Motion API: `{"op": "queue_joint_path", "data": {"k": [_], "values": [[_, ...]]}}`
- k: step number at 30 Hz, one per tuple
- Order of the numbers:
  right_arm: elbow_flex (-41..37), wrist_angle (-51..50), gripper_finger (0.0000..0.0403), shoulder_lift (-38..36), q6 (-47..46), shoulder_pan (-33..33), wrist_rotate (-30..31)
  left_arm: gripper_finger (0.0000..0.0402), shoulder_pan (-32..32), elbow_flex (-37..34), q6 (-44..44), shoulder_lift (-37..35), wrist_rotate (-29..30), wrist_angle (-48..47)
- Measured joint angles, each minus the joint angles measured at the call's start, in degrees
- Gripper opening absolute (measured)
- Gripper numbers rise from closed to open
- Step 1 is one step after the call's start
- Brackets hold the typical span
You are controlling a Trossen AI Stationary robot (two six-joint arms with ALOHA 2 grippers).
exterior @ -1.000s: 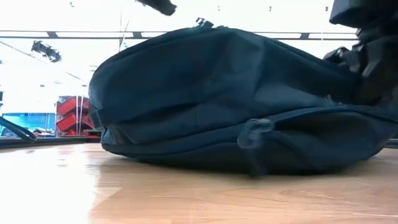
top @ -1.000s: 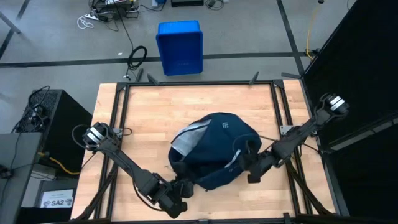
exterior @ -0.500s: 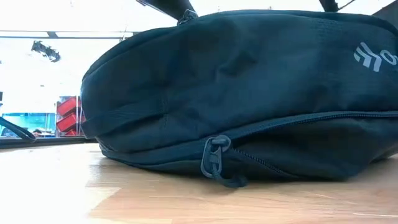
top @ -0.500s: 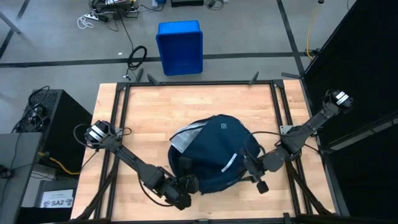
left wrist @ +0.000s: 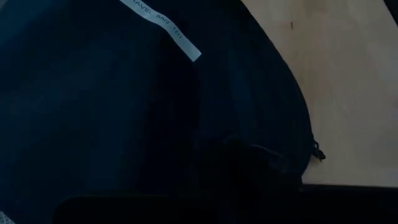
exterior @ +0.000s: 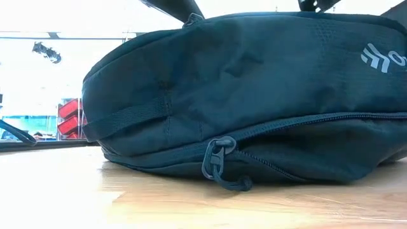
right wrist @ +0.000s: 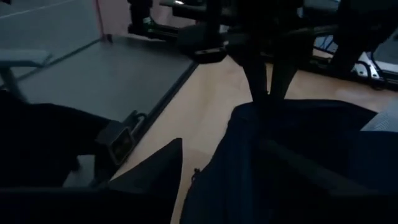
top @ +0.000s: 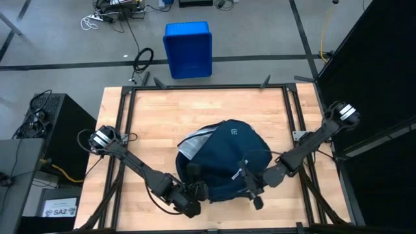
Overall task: Unpack backpack
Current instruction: Close the dark blue backpack
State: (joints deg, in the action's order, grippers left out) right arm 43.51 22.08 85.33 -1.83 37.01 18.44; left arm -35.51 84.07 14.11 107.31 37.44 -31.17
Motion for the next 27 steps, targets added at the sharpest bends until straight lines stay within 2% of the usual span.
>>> {"op": "queue_joint_path", "data": {"k": [8, 14, 17, 22, 27], "values": [[12.7, -8.67, 0.0172, 10.99, 4.98, -0.45, 1.22, 0.0013, 0.0, 1.41, -0.14, -0.05, 1.62, -1.79], [18.79, -16.6, 0.0183, 13.32, 6.03, -0.83, 9.27, 0.0069, -0.93, 6.09, -0.17, -0.87, 2.16, -6.97], [19.06, -17.32, 0.0188, 14.04, 5.07, -1.94, 9.54, 0.0103, -1.25, 8.58, 0.3, -0.87, 2.49, -10.73], [19.03, -19.68, 0.0193, 15.03, 1.33, -2.49, 8.24, 0.0144, -2.57, 14.39, 4.5, -0.87, 5.16, -24.24], [19.04, -20.08, 0.0184, 15.01, 0.5, -1.49, 8.46, 0.0152, -5.6, 17.97, 13.16, -2.07, 14.73, -39.31]]}}
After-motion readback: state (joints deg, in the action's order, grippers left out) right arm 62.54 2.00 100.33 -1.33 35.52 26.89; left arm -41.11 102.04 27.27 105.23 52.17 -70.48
